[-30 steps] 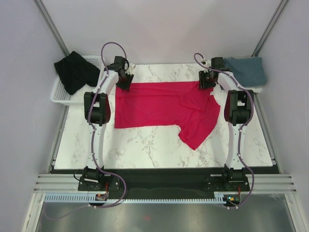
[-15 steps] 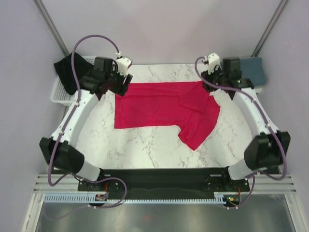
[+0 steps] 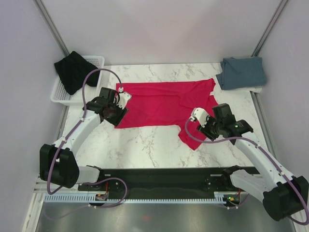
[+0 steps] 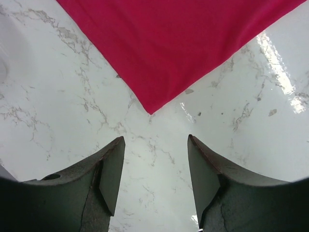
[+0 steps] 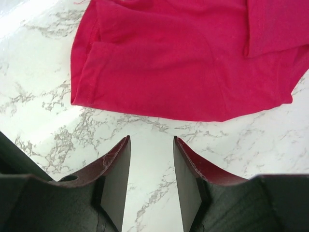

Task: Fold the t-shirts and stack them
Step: Fold the tshirt

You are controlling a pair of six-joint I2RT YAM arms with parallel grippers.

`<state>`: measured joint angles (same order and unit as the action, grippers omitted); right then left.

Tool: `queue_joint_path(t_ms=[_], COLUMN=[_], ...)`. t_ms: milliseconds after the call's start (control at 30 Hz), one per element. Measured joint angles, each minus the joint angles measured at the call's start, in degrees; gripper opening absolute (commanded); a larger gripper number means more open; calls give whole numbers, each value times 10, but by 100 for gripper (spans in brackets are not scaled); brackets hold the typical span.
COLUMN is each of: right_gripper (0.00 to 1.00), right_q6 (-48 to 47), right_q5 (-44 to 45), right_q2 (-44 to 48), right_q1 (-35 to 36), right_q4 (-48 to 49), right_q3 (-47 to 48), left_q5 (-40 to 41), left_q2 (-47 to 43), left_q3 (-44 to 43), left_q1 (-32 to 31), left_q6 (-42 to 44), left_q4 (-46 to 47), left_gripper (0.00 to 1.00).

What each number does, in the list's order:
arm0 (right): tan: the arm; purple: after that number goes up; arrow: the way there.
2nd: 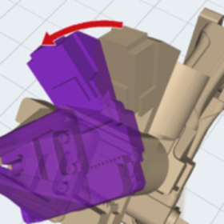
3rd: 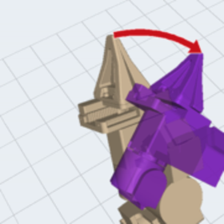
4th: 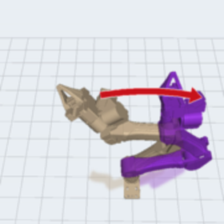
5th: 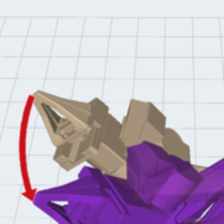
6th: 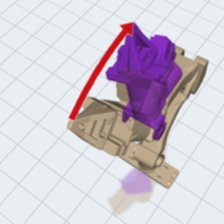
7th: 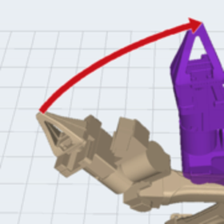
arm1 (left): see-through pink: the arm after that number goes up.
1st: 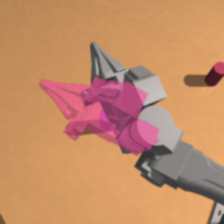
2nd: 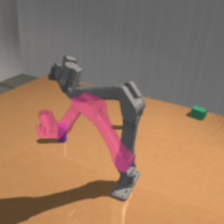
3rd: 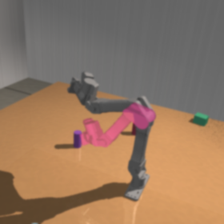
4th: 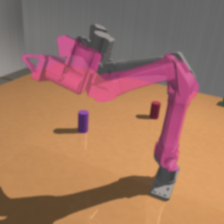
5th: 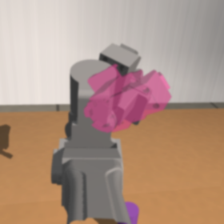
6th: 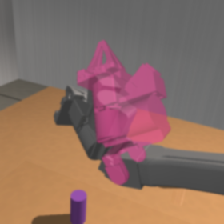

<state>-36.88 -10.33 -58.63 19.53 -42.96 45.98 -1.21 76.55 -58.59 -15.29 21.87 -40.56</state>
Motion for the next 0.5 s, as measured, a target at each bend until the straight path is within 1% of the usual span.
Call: queue_joint_path(t_ms=[67,200,500], right_gripper=[48,48,49], right_q6=[-20,-44,-49], right_q5=[10,18,21], right_q2=[23,28,17], right_q1=[21,73,145], right_q4=[-3,-2,1], right_q3=[-14,-39,-70], left_q5=[11,12,12], left_q2=[-2,3,82], left_q3=[6,6,-32], left_q1=[2,2,2], left_q6=[5,6,3], left_q4=[4,12,20], left_gripper=[63,62,61])
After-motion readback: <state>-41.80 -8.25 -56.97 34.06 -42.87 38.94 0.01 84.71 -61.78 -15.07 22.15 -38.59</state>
